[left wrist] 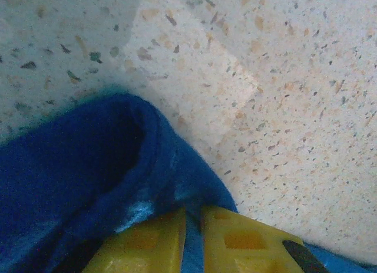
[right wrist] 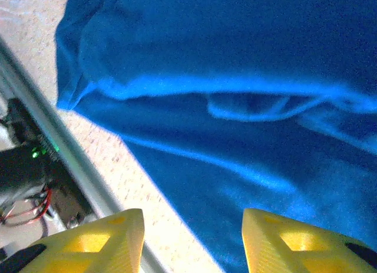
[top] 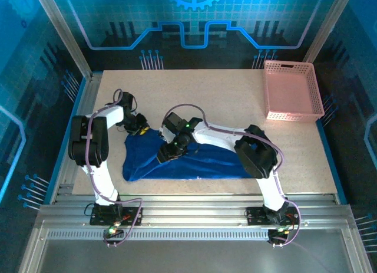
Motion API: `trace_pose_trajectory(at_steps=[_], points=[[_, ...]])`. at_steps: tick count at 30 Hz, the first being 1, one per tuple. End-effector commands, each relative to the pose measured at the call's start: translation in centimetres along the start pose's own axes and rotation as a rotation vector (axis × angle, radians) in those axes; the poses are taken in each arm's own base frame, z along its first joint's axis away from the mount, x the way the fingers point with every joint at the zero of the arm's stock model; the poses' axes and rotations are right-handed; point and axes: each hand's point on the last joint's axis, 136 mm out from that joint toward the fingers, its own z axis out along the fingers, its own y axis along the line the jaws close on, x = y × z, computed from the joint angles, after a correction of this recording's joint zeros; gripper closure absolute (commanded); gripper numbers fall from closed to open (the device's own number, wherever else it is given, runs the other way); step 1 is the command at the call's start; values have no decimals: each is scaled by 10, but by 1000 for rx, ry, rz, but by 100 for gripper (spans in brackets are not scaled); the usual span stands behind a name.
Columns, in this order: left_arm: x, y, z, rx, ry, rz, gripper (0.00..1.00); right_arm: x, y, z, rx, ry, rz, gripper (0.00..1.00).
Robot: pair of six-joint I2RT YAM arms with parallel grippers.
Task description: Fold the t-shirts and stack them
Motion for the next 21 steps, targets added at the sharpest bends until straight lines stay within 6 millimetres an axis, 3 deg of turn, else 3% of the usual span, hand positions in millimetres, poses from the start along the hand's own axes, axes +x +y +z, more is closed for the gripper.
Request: trace_pose_trajectory(at_steps=[1, 12, 19, 21], points=[[5, 20, 16, -51, 54, -6, 83, -9, -10, 11, 55, 9, 31, 51], [4, 17, 13, -21, 61, -13, 84, -32, -28, 23, 176, 18, 36, 52], [3, 17, 11, -12, 63, -19, 84, -35, -22, 28, 175, 31, 13, 52], [2, 17, 12, -10, 64, -21, 84, -30, -28, 38, 188, 62, 14, 52]])
